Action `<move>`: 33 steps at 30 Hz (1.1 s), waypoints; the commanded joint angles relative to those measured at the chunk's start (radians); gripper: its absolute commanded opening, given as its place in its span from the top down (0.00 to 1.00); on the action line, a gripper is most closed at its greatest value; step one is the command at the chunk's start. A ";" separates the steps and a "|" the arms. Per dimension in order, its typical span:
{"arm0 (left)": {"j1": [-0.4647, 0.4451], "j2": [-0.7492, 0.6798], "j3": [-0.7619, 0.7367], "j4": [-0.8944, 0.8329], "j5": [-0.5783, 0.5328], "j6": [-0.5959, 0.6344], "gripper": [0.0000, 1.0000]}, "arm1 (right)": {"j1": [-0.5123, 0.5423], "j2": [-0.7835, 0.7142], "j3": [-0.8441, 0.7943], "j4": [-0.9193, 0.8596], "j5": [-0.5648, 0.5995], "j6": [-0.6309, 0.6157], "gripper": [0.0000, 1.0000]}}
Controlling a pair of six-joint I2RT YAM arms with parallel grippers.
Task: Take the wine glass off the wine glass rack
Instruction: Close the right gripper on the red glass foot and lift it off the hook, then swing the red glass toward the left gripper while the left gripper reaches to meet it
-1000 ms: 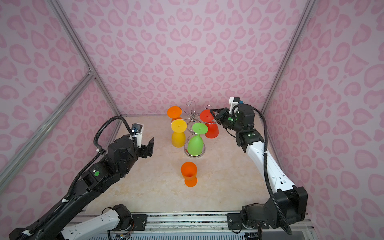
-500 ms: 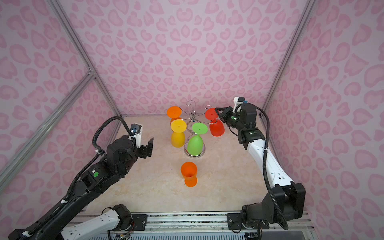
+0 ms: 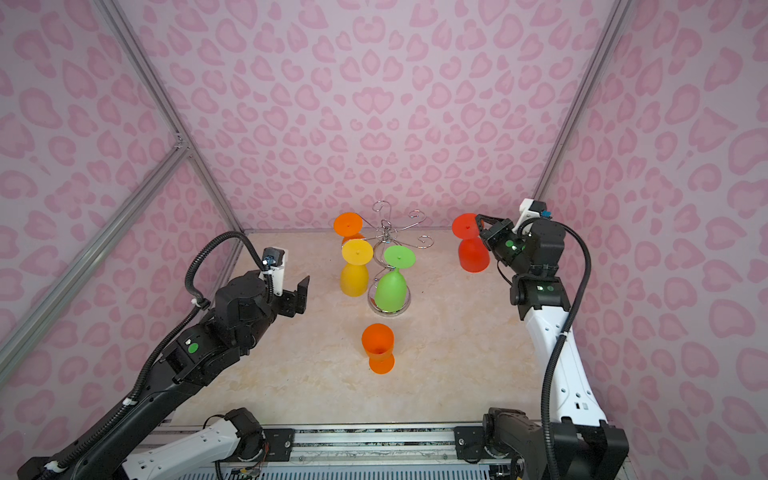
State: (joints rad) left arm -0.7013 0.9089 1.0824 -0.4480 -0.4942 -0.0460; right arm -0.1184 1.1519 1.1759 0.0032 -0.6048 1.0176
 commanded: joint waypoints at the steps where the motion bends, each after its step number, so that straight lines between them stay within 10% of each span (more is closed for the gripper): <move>1: 0.004 -0.018 -0.004 0.102 0.130 -0.050 0.13 | -0.049 -0.076 -0.025 0.081 -0.033 0.022 1.00; 14: 0.105 -0.023 -0.053 0.549 0.890 -0.194 0.12 | -0.040 -0.118 -0.053 0.884 -0.124 0.470 1.00; 22: 0.222 0.091 -0.123 1.066 1.304 -0.432 0.12 | 0.243 0.011 -0.044 1.202 -0.100 0.595 1.00; 33: 0.322 0.408 -0.052 1.637 1.418 -0.895 0.13 | 0.414 0.147 -0.097 1.454 -0.031 0.737 1.00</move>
State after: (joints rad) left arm -0.3832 1.2690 0.9977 0.9470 0.8677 -0.7807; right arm 0.2768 1.2858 1.0859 1.3361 -0.6556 1.7145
